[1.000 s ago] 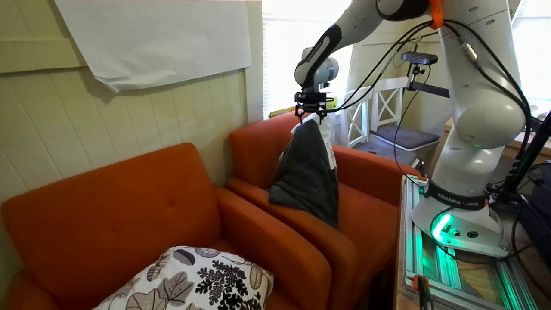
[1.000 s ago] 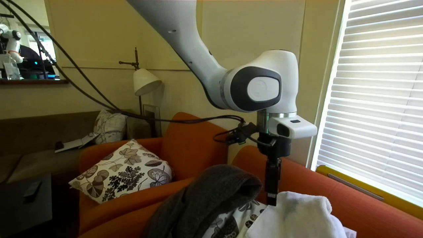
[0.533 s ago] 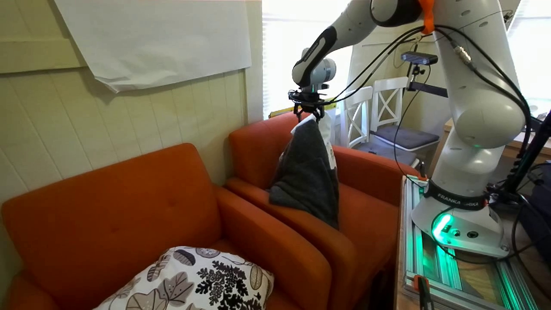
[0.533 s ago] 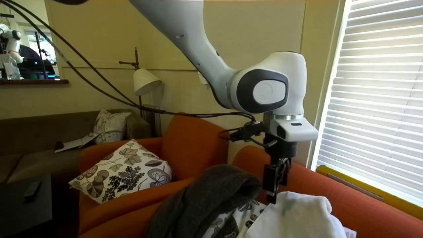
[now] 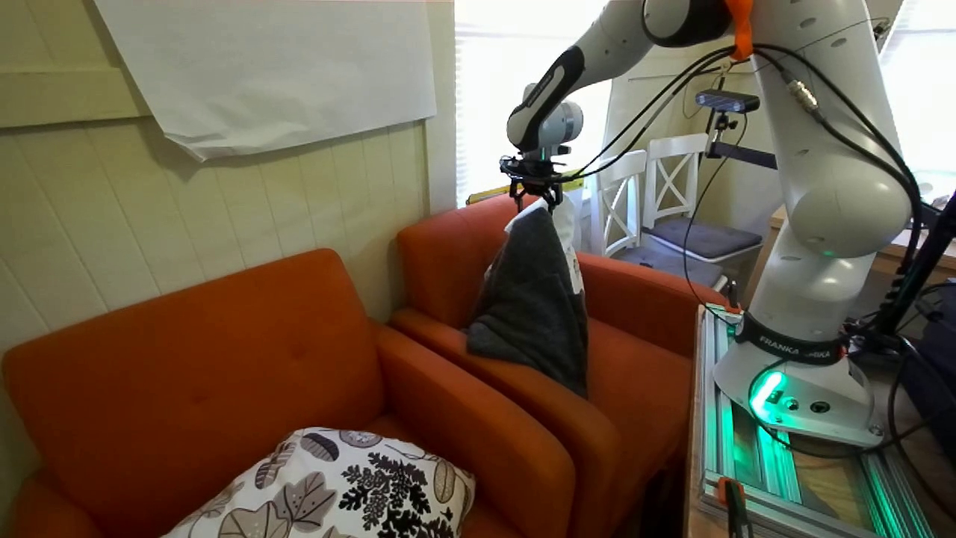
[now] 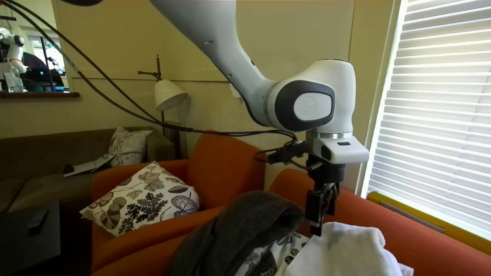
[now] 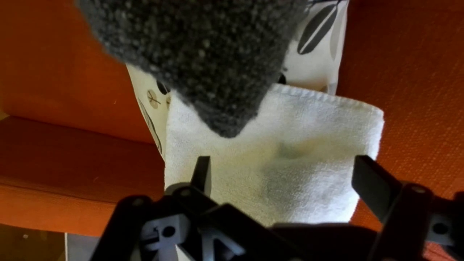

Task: Use the white towel to wipe the right armrest of the sofa on the left

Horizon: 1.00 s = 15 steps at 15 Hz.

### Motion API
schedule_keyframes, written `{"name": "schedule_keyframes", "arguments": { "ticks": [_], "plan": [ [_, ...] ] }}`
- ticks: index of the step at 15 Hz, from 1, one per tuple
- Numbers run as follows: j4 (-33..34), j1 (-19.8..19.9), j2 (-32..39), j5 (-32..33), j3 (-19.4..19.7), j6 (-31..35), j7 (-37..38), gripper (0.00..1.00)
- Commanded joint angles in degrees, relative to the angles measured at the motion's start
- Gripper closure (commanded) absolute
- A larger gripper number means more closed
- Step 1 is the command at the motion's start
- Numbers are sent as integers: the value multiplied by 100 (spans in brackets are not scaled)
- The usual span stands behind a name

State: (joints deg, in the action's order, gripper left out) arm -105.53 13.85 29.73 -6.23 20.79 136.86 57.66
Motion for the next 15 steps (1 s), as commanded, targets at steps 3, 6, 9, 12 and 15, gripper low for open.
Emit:
{"name": "schedule_keyframes", "arguments": {
  "ticks": [3,6,9,12,15],
  "plan": [
    [503,-185,480,235,386,666,1208,0],
    [892,-424,941,705,840,585,2099,0],
    [1238,-550,1337,1169,1105,204,2763,28],
    [1388,-245,1249,997,706,-377,2407,49],
    [1428,-26,1021,859,411,-896,2015,69]
  ]
}}
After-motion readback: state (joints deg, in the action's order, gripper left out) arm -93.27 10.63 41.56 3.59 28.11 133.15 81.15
